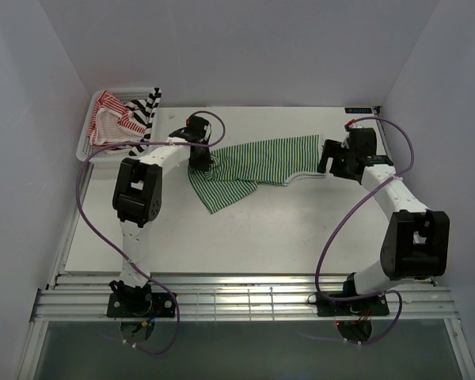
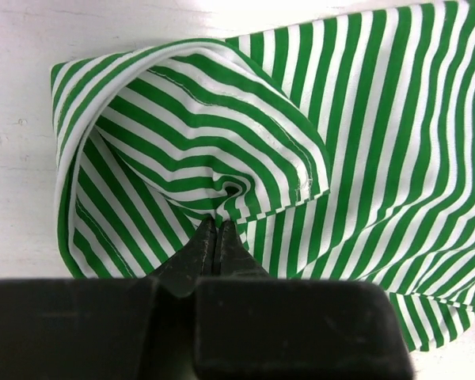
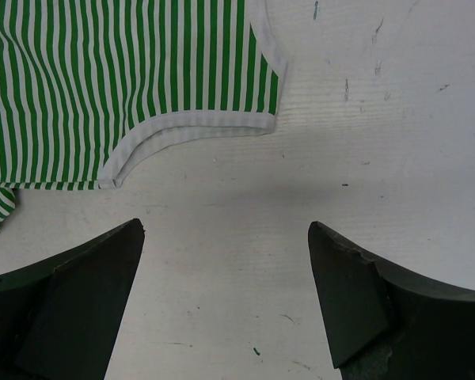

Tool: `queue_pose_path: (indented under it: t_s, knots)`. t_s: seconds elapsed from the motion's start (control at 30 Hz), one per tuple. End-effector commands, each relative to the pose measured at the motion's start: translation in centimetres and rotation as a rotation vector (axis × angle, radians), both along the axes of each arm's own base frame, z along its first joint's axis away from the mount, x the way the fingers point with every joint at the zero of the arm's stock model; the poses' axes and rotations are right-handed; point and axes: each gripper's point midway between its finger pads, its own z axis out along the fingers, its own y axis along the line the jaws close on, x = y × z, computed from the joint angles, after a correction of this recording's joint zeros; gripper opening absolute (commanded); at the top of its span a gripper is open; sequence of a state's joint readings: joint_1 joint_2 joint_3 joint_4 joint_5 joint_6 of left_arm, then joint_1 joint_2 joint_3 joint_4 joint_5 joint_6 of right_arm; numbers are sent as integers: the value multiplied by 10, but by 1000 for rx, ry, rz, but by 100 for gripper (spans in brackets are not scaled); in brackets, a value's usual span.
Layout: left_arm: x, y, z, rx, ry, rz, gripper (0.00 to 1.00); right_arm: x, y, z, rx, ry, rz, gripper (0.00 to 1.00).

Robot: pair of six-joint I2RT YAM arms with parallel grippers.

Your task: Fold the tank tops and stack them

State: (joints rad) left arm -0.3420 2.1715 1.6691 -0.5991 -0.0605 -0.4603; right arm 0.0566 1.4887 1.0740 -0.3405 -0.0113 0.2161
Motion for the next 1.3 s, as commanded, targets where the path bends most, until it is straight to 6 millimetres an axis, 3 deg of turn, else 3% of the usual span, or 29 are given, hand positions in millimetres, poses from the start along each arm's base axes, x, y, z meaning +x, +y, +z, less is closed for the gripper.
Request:
queue_pose_path:
  t_s: [0.0, 0.13, 0.2, 0.27, 0.57, 0.77, 1.27]
  knots:
    - [11, -4, 30, -34, -80, 16, 0, 24, 3, 22, 0, -78, 18, 90]
    - [15, -5, 60, -78, -161, 46, 0, 40, 1, 17, -16, -64, 12, 90]
    - [11, -5, 64, -91, -177, 50, 0, 45, 1, 3, -20, -23, 12, 90]
    - [12, -5, 81, -112, -227, 56, 0, 56, -5, -5, -48, -5, -15, 90]
    - [3, 0, 94, -129, -272, 67, 0, 81, -5, -35, -52, 98, -35, 90]
    - [0, -1, 95, -146, -273, 77, 0, 78, -5, -58, -43, 161, -58, 100]
    - [-7, -6, 100, -190, -294, 64, 0, 75, -4, -105, -28, 262, -90, 57]
